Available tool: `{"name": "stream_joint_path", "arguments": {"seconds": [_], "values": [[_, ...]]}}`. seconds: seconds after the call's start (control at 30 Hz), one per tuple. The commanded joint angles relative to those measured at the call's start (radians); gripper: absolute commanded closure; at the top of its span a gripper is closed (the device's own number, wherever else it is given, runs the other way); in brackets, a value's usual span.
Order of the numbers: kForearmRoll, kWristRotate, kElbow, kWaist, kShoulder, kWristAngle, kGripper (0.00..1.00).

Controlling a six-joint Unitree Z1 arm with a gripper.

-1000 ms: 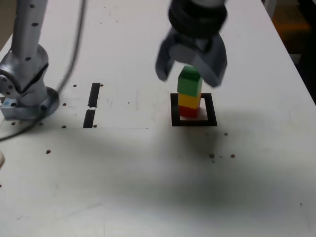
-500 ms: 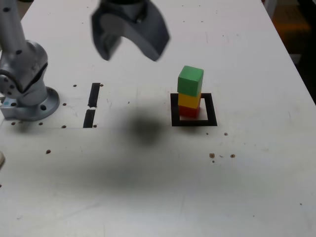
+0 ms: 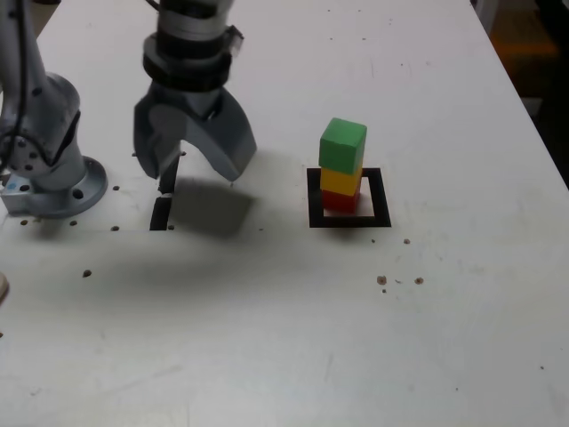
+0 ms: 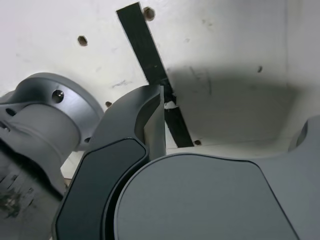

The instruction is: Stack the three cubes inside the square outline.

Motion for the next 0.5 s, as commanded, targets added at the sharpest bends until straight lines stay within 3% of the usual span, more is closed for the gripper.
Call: {"name": "stream_joint_path", "arguments": {"seconds": [0.0,0.2,0.47], "values": [[-0.013,-0.015,0.017,0.003,-0.017,-0.001,0.0],[-0.072,-0.212,0.091,-0.011,-0.04,0.029,0.0],[-0.084,-0.251,0.128,-0.008,-0.028,0.057,0.0]]}}
